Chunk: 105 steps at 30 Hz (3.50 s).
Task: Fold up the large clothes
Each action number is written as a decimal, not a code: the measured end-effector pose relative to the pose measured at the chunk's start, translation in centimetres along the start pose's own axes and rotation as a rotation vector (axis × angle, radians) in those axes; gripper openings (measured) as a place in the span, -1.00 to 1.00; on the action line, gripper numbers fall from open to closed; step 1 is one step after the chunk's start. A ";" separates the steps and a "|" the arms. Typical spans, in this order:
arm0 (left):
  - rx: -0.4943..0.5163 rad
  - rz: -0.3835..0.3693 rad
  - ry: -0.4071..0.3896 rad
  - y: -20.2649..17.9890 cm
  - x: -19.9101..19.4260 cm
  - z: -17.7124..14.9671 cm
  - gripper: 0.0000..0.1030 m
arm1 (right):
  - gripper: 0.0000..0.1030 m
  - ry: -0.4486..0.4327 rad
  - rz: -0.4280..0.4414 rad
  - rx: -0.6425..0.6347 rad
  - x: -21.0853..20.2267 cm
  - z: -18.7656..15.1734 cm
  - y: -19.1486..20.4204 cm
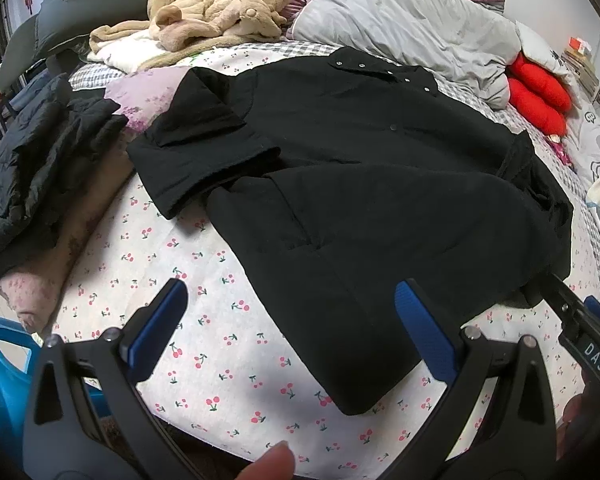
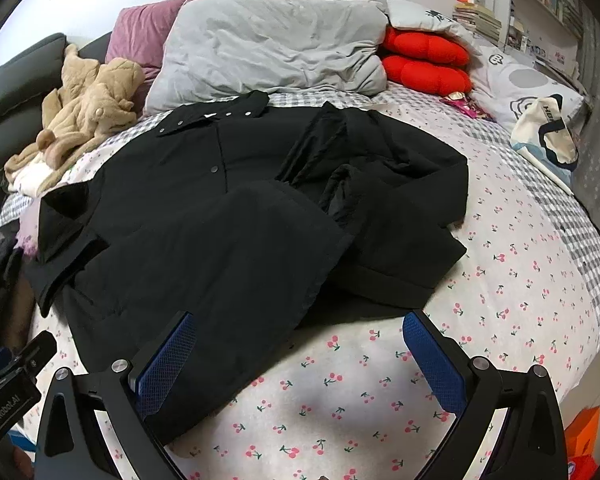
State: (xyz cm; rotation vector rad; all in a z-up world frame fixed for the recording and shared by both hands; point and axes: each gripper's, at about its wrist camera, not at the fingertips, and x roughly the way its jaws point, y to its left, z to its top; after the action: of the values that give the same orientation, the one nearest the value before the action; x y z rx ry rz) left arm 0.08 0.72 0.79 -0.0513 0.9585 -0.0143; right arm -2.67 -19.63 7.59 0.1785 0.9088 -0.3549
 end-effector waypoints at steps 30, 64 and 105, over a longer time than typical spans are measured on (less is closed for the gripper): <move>-0.023 -0.009 0.000 0.7 0.2 0.3 1.00 | 1.00 -0.008 0.023 0.020 -0.3 0.3 -0.8; 0.015 -0.053 0.000 0.0 1.2 0.0 1.00 | 1.00 0.068 0.165 0.019 0.8 0.9 -2.7; -0.178 -0.551 0.370 1.8 14.1 0.3 -0.78 | -0.13 0.289 0.580 0.640 13.4 4.0 -16.9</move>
State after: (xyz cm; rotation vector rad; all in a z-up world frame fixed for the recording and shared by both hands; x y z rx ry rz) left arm 8.39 2.08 -10.62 -0.4894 1.2879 -0.4598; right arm 1.48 -39.49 -0.72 1.0810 0.9559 -0.0643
